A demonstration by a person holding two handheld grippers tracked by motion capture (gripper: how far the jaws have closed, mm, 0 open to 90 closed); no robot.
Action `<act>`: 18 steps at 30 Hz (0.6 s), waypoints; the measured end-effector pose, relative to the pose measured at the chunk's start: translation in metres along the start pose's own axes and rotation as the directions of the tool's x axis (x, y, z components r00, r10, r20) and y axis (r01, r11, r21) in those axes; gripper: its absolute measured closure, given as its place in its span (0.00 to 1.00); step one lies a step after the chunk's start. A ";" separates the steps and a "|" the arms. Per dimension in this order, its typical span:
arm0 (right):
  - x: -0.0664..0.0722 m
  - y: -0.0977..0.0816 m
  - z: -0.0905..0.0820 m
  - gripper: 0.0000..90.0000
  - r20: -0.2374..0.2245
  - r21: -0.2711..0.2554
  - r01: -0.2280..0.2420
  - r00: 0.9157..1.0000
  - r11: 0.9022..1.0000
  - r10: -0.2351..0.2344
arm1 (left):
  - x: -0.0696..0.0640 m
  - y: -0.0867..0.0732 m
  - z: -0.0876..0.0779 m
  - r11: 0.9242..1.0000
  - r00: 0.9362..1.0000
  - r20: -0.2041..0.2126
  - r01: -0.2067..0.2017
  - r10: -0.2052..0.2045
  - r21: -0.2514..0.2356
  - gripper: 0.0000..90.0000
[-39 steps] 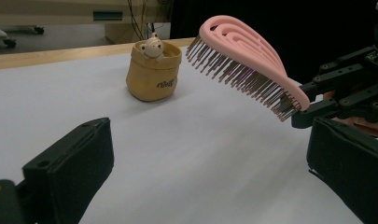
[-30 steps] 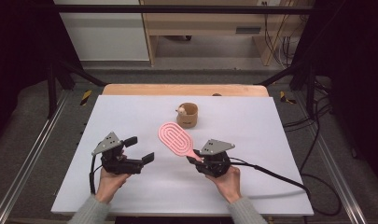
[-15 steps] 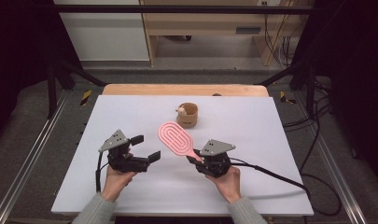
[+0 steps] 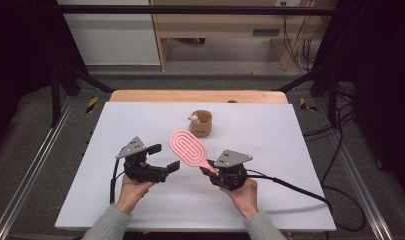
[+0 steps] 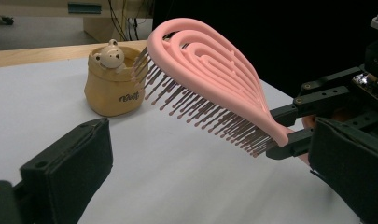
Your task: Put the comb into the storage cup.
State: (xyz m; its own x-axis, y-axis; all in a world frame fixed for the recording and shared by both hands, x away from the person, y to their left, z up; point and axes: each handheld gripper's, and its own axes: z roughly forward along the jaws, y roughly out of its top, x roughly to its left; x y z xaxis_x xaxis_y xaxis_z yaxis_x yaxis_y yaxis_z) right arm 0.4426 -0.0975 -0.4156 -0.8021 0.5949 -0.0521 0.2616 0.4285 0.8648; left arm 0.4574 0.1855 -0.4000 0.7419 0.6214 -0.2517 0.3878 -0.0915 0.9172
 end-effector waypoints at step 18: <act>0.001 0.000 -0.001 0.77 0.005 -0.007 0.008 1.000 1.000 -0.008 | -0.004 0.004 0.021 0.999 0.999 0.007 0.052 -0.052 0.008 0.00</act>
State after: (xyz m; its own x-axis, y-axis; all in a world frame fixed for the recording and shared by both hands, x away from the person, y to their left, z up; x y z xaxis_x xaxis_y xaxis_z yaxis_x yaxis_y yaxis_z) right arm 0.4414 -0.0980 -0.4150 -0.8016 0.5947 -0.0611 0.2515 0.4282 0.8680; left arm 0.4672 0.1663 -0.4018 0.7245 0.6202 -0.3008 0.4301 -0.0657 0.9004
